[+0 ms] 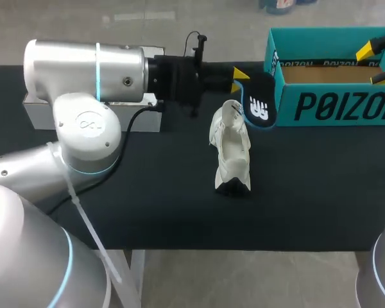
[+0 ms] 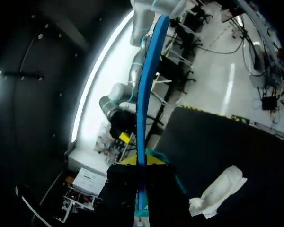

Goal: Take the shoe out of the shoebox, open the shoe tongue, remove and reinsert the insole, then place the shoe into the shoebox

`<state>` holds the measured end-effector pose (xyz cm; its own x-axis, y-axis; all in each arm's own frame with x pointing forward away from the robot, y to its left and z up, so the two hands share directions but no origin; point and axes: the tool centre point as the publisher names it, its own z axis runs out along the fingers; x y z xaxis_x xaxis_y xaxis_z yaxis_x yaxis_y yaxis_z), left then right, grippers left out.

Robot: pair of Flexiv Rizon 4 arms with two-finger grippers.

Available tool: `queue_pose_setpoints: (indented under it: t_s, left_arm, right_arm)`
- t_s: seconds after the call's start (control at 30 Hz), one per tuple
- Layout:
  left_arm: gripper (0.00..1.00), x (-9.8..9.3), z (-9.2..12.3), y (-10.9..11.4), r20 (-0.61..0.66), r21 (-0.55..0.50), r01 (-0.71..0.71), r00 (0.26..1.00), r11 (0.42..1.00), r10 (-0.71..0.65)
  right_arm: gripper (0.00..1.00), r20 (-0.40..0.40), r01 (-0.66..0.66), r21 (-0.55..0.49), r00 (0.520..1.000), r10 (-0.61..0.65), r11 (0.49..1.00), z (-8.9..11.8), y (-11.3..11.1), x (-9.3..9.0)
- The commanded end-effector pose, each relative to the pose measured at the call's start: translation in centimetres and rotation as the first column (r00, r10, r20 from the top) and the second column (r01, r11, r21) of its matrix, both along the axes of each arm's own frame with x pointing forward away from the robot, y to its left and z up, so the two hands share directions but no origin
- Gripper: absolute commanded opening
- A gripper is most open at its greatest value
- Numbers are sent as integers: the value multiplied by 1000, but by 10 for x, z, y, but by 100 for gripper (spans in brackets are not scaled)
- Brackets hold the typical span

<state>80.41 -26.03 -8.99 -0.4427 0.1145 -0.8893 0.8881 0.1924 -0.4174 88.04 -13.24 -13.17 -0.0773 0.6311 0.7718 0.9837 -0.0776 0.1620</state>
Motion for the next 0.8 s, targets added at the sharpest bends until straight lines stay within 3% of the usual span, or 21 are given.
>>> queue_pose_setpoints:
  t_s: [0.03, 0.23, 0.43, 0.53, 0.8]
  left_arm:
    - [0, 0, 9, 16, -114, 90, 66, 992, 994, -56]
    - [0, 0, 9, 16, -114, 90, 66, 992, 994, -56]
    - [0, -2, -35, 13, -48, 178, 144, 989, 974, -137]
    - [0, -4, -53, 11, -53, 172, 152, 988, 973, -145]
    - [0, -14, -108, -4, -184, 189, 217, 966, 958, -182]
  right_arm:
    - [100, -3, 0, -4, 1000, 0, 1000, 1, 0, 0]
    - [100, -3, 0, -4, 1000, 0, 1000, 1, 0, 0]
    - [100, -3, 0, -4, 1000, 0, 1000, 1, 0, 0]
    - [100, -3, 0, -4, 1000, 0, 1000, 1, 0, 0]
    - [100, -3, 0, -4, 1000, 0, 1000, 1, 0, 0]
